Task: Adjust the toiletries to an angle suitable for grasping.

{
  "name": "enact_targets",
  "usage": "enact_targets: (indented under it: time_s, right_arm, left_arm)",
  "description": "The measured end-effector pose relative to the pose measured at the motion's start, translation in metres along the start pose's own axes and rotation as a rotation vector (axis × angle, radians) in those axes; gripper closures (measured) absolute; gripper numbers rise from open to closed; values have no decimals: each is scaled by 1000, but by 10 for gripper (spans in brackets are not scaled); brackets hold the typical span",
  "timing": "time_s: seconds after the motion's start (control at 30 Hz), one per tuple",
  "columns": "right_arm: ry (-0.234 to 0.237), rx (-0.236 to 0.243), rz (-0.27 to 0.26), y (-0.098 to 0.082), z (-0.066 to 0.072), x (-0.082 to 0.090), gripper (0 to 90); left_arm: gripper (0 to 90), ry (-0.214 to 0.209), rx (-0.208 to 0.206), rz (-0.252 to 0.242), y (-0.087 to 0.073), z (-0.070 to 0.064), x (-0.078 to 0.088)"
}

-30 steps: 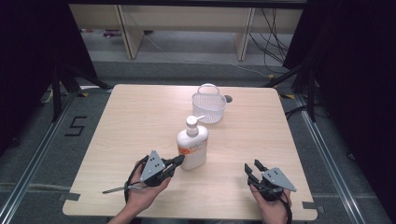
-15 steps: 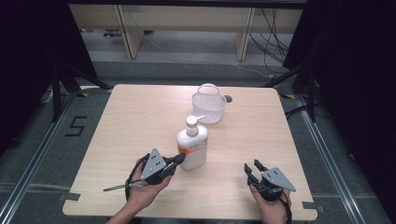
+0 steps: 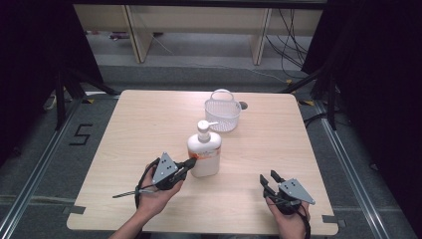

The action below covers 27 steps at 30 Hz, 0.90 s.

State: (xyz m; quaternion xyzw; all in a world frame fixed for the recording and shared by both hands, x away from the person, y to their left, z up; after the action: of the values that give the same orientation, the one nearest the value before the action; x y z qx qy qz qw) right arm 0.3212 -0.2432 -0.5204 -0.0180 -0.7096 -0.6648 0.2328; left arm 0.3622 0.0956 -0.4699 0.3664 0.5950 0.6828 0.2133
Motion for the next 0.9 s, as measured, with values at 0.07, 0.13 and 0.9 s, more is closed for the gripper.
enact_targets:
  time_s: [0.07, 0.13, 0.9]
  right_arm:
    - [4, 11, -4, 0, -1, 0, 554]
    - [6, 11, -6, 0, -1, -1, 553]
    - [9, 57, -32, 9, 8, -3, 489]
  left_arm:
    - [898, 4, 3, 2, 0, 1, -1]
    - [898, 11, 8, 5, -1, 3, -2]
    - [787, 38, -7, -9, -15, 18, 14]
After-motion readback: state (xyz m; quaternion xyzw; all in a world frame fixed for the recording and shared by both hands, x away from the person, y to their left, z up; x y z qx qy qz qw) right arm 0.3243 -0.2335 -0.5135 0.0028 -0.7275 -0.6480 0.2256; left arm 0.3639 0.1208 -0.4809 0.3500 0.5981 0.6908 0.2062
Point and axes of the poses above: each handheld gripper's, and its own axes: x roughly backward along the jaws, y roughly out of its top, z roughly to its left, the point moved 2 cm from there along -x, roughly forward along the jaws, and after that the axes turned 3 degrees about -y, right-handed, at the moved point
